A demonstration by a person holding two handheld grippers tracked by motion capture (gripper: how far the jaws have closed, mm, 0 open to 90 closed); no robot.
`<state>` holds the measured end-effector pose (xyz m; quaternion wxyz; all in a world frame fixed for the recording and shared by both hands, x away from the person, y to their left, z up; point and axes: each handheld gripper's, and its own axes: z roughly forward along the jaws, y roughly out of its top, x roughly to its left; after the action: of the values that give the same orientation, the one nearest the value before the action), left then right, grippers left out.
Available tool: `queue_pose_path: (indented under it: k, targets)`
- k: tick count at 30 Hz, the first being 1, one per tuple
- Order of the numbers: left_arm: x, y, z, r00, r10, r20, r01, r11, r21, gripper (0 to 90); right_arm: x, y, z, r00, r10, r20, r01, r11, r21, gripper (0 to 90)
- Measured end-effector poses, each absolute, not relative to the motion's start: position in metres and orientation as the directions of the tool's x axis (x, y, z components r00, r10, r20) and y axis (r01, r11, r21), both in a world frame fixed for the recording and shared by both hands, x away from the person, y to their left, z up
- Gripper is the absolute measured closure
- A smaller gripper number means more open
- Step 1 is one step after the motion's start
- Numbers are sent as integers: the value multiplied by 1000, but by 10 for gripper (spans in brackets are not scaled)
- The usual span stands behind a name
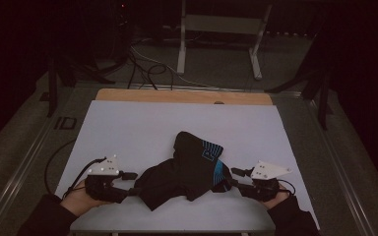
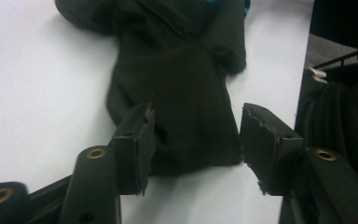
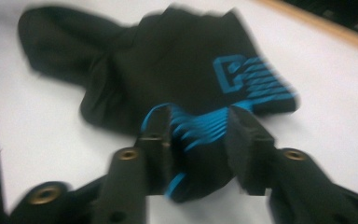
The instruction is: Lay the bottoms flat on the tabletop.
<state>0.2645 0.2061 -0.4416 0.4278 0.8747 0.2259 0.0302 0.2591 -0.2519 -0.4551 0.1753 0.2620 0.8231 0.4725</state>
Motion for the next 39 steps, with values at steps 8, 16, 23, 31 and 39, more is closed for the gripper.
queue_pose_path:
  k: [8, 16, 23, 31, 39]
  targets:
    - [319, 185, -459, 872, 454, -184, 424, -512, 747, 444, 290, -241, -463, -765, 643, -20, 318, 405, 857, 502]
    - [351, 161, -492, 858, 434, -275, 494, -548, 675, 446, 310, -233, -496, -751, 659, 43, 413, 418, 809, 431]
    - [362, 153, -511, 846, 375, -379, 532, -542, 651, 498, 316, -229, -513, -766, 638, 77, 449, 446, 774, 470]
    - [362, 144, -513, 853, 369, -370, 521, -551, 652, 740, 311, -225, -514, -794, 608, 20, 409, 509, 757, 781]
    - [354, 149, -498, 866, 405, -292, 484, -538, 690, 866, 310, -226, -503, -777, 625, -69, 351, 522, 778, 899]
